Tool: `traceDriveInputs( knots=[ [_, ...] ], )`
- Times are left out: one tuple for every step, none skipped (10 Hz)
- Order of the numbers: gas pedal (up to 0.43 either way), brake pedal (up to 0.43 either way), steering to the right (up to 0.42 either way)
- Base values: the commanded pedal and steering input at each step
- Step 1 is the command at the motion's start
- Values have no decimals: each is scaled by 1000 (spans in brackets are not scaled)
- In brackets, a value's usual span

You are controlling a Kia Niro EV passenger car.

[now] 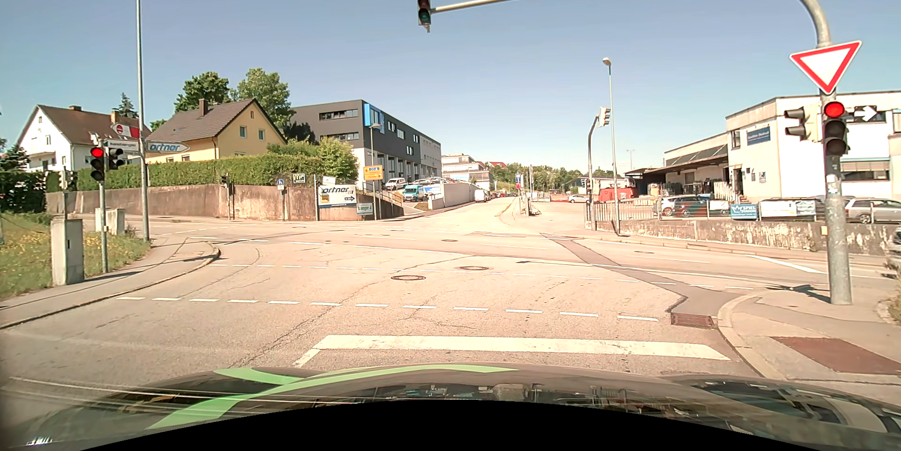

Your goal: Follow the waypoints while adhering to traffic rules and regulations

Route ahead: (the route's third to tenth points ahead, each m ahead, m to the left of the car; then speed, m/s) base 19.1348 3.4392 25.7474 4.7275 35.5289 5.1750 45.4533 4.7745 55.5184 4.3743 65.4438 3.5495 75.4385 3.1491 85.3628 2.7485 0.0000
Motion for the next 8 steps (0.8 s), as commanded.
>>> traceDriveInputs(
  knots=[
    [0, 500, 36],
    [0, 500, 36],
    [0, 500, 36],
    [0, 500, 36],
    [0, 494, 36],
    [0, 494, 36],
    [0, 500, 36],
    [0, 500, 36]
  ],
)
